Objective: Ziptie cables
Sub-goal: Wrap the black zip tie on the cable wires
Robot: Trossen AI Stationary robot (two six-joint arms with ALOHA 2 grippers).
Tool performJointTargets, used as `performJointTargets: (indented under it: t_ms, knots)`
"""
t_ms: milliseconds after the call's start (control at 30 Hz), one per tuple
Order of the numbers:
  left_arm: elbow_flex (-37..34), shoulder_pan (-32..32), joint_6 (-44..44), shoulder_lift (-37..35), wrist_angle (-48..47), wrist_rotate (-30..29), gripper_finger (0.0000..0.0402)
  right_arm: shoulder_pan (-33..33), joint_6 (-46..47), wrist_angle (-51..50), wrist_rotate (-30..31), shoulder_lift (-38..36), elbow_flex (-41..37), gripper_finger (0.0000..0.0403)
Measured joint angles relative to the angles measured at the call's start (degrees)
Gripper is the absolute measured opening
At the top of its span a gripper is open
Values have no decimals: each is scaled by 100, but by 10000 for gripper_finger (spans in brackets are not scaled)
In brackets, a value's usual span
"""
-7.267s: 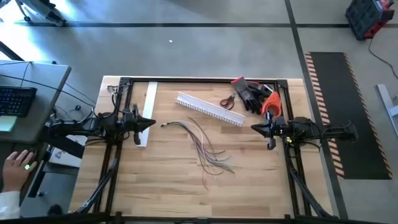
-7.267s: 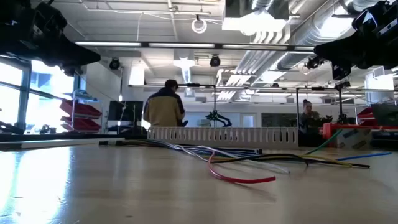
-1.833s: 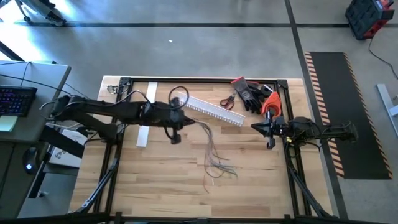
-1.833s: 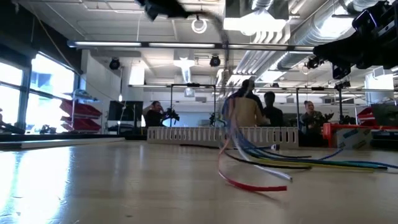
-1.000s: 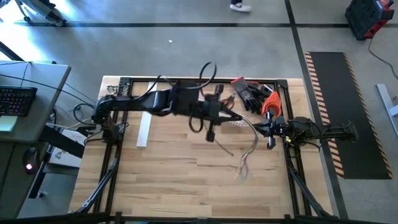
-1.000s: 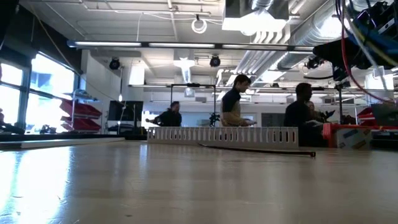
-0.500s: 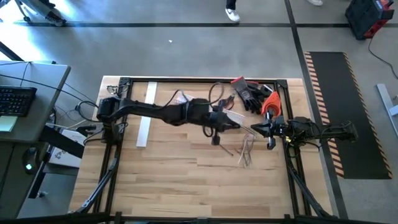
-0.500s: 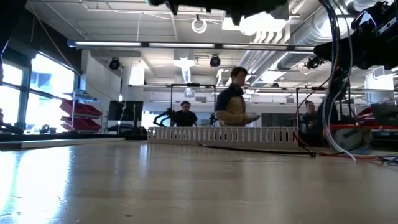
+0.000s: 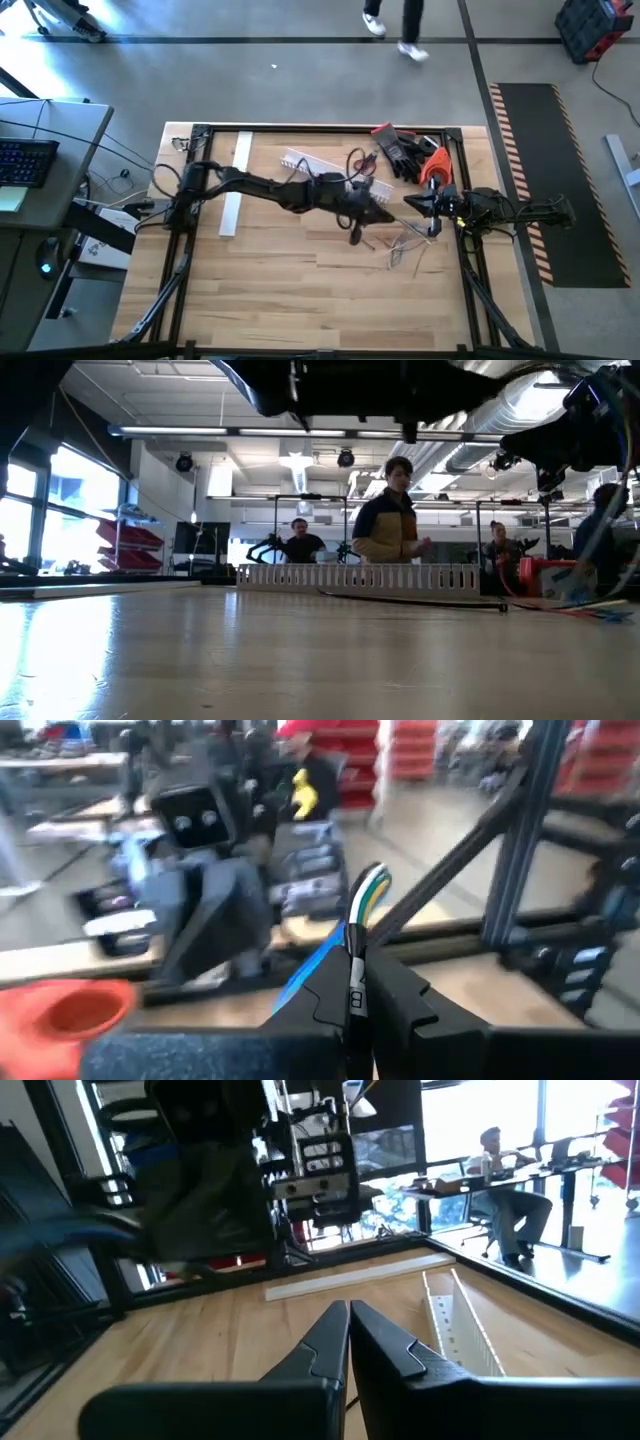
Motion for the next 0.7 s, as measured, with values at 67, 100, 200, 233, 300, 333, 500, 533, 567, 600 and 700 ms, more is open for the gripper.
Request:
performJointTargets:
  t_ms: [67,100,200,233,300,333,500,533,567,600,700]
  knots:
    - [-386,9,129,-408,-220,-508,0,0,13,0,-2,0,0,0]
    - [-566,16,175,-595,-399,-769,0,1,13,0,-4,0,-1,0]
    - [-1193,72,281,-1153,-1193,-1627,0,0,13,2,-4,0,1,0]
    - [-1426,86,280,-1313,-1393,-1906,0,-1,13,-1,-6,0,1,0]
    - [-1931,114,135,-1620,-1558,-2331,0,0,13,2,-6,2,1,0]
    - [-2202,118,12,-1729,-1582,-2458,0,0,13,-2,-10,2,1,0]
    - [-3498,3,-759,-2133,-1697,-3113,0,1,13,-2,-11,2,1,0]
    - [-3696,-51,-919,-2213,-1676,-3222,0,-1,11,-2,-9,2,1,0]
    - [-3891,-108,-1050,-2303,-1642,-3247,0,0,13,-2,-7,2,1,0]
    - [-4054,-173,-1152,-2344,-1638,-3250,0,1,11,0,-4,2,1,0]
    - [-4406,-424,-1370,-2396,-1741,-2968,0,-1,-30,0,4,3,1,0]
